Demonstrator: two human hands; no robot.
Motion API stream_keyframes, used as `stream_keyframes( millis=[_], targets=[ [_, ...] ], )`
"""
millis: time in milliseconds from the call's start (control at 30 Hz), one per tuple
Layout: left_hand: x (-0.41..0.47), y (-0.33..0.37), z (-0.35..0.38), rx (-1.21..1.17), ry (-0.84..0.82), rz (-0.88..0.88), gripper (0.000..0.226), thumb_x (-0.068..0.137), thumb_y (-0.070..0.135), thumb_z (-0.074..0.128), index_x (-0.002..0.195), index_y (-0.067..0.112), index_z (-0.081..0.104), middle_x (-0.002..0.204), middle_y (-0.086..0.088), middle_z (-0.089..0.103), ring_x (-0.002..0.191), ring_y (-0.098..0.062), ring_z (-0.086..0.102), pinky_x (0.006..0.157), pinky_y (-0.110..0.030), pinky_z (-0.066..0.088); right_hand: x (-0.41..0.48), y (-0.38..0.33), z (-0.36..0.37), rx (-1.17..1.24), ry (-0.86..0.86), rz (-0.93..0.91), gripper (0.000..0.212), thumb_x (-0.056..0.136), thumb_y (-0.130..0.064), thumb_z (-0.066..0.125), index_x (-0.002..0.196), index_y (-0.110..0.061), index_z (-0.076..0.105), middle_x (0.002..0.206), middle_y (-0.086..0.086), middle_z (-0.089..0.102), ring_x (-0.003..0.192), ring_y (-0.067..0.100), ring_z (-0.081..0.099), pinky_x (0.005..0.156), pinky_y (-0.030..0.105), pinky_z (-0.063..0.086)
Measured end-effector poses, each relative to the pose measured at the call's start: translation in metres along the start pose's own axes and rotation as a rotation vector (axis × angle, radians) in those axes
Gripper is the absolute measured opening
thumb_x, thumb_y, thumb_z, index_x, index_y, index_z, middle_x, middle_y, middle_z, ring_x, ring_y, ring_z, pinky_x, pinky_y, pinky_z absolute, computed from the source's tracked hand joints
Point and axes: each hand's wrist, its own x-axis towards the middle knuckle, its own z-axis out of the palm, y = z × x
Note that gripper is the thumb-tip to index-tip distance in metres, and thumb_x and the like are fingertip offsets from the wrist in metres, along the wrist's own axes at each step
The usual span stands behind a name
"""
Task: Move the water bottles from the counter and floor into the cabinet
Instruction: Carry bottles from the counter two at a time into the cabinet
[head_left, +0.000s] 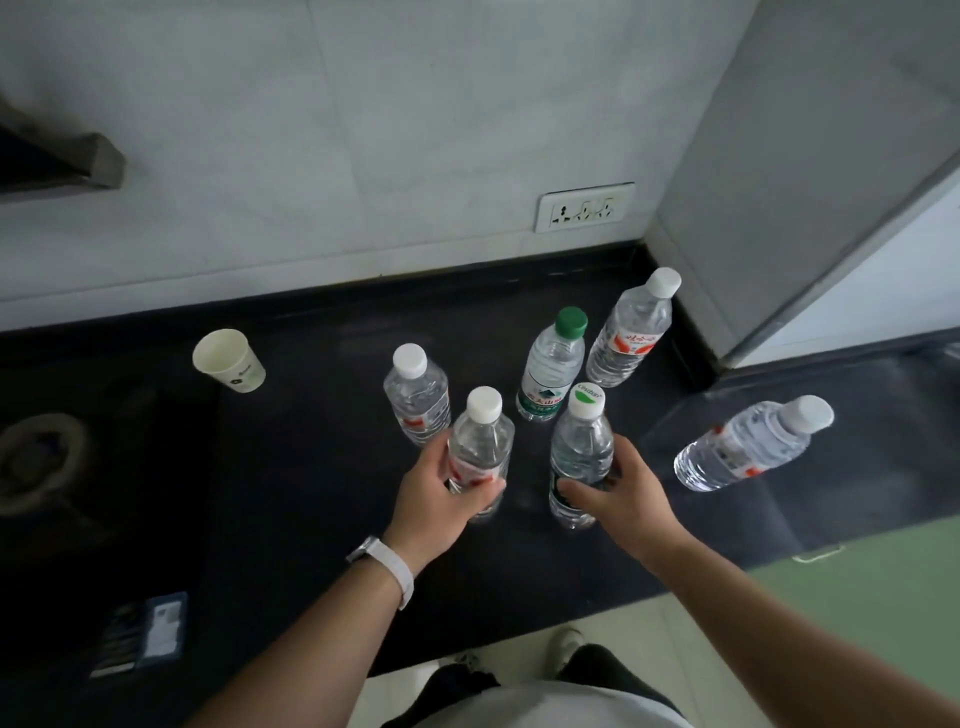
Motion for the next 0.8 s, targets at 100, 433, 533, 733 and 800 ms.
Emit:
stream_keyframes(
  millis=[100,433,533,733,800],
  targets=[
    [0.005,0.003,0.000,0.016,0.007,0.021,0.054,0.072,0.025,0.089,0.117,0.038,0.062,0.112,0.017,0.074,0.107,-0.004,0.069,0.098,-0.034,0.055,-0.006,-0.001,0.005,-0.024,0.037,-0.001,0.061,0.056,-0.053,0.081,0.109,-0.041,0.053,0.098,-0.014,0.070,0.091,0.007,0.068,0.087,0.045,0.055],
    [-0.016,0.017,0.000,0.038,0.117,-0.005,0.056,0.073,0.025,0.090,0.119,0.039,0.062,0.109,0.025,0.072,0.102,0.003,0.068,0.091,-0.025,0.054,-0.010,-0.013,0.001,-0.043,-0.001,-0.062,0.050,0.062,-0.043,0.084,0.102,-0.045,0.054,0.093,-0.017,0.070,0.088,0.003,0.067,0.084,0.041,0.056],
    [-0.030,0.025,0.003,0.009,0.200,-0.041,0.056,0.073,0.029,0.090,0.119,0.041,0.061,0.110,0.027,0.071,0.103,0.004,0.068,0.092,-0.026,0.055,-0.007,-0.023,-0.005,-0.042,-0.056,-0.128,0.048,0.065,-0.039,0.085,0.103,-0.044,0.055,0.093,-0.015,0.070,0.087,0.002,0.066,0.084,0.040,0.056],
    [-0.069,0.038,0.018,-0.025,0.418,-0.111,0.051,0.072,0.024,0.091,0.112,0.038,0.062,0.102,0.025,0.073,0.096,0.004,0.069,0.088,-0.028,0.056,-0.009,-0.043,-0.019,-0.038,-0.215,-0.265,0.048,0.068,-0.039,0.084,0.108,-0.039,0.057,0.092,-0.016,0.069,0.085,-0.001,0.065,0.081,0.033,0.055],
    [-0.086,0.042,0.024,-0.034,0.499,-0.128,0.050,0.072,0.021,0.091,0.110,0.037,0.062,0.099,0.023,0.073,0.093,0.003,0.070,0.086,-0.026,0.056,-0.011,-0.047,-0.023,-0.030,-0.278,-0.314,0.043,0.070,-0.037,0.083,0.104,-0.040,0.058,0.089,-0.019,0.068,0.083,-0.003,0.064,0.078,0.029,0.053]
  ],
)
